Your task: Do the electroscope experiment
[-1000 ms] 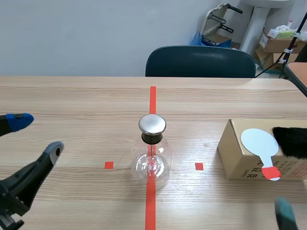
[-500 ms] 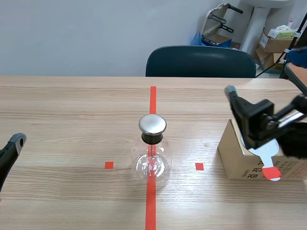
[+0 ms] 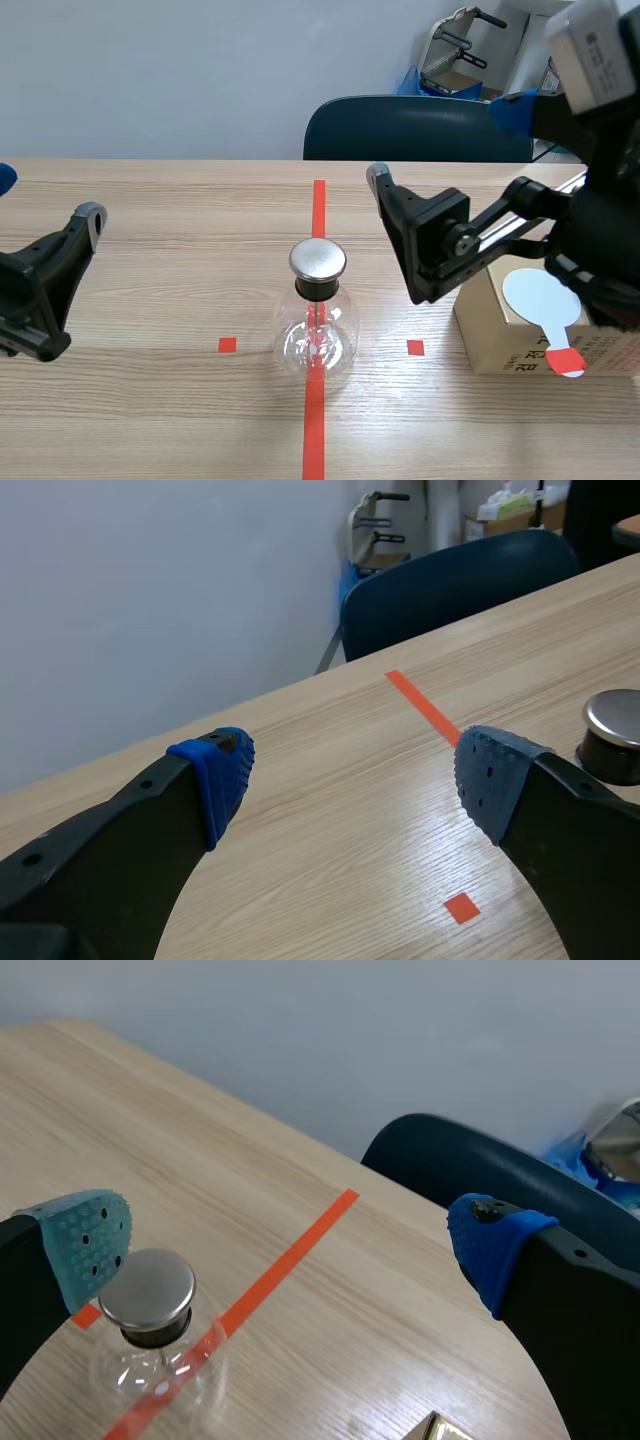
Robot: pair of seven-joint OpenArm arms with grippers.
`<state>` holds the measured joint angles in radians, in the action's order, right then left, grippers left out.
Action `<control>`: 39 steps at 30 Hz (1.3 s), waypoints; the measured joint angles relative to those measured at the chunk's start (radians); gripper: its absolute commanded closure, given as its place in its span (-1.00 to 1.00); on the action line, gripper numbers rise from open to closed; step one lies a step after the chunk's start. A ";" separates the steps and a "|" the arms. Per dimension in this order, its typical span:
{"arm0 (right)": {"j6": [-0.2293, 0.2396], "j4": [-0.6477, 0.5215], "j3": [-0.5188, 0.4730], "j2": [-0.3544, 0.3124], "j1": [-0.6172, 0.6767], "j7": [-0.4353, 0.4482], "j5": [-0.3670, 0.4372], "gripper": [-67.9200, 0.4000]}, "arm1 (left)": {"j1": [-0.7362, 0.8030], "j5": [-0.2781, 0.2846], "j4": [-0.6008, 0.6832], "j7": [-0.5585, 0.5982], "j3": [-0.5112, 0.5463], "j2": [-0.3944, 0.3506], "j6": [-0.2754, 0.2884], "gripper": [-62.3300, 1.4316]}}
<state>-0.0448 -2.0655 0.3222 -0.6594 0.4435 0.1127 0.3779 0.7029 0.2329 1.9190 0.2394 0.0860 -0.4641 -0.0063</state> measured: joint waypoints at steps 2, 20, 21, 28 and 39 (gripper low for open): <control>0.000 0.001 0.000 0.000 0.004 -0.021 0.000 -1.00 | -0.010 0.000 -0.003 0.001 -0.021 0.004 0.002 -0.45; -0.002 0.002 0.000 0.000 0.006 -0.051 0.000 -1.00 | -0.077 -0.050 -0.012 -0.018 -0.231 -0.078 0.003 -0.45; -0.002 0.002 0.000 0.000 0.006 -0.051 0.000 -1.00 | -0.077 -0.050 -0.012 -0.019 -0.244 -0.094 0.003 -0.45; -0.002 0.002 0.000 0.000 0.006 -0.047 0.000 -1.00 | -0.077 -0.049 -0.013 -0.019 -0.256 -0.140 0.003 -0.45; -0.002 0.002 0.000 0.000 0.006 -0.047 0.000 -1.00 | -0.077 -0.049 -0.013 -0.023 -0.255 -0.140 -0.002 -0.45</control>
<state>-0.0467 -2.0640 0.3222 -0.6590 0.4500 0.0658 0.3779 0.6258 0.1837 1.9064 0.2161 -0.1692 -0.6041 -0.0078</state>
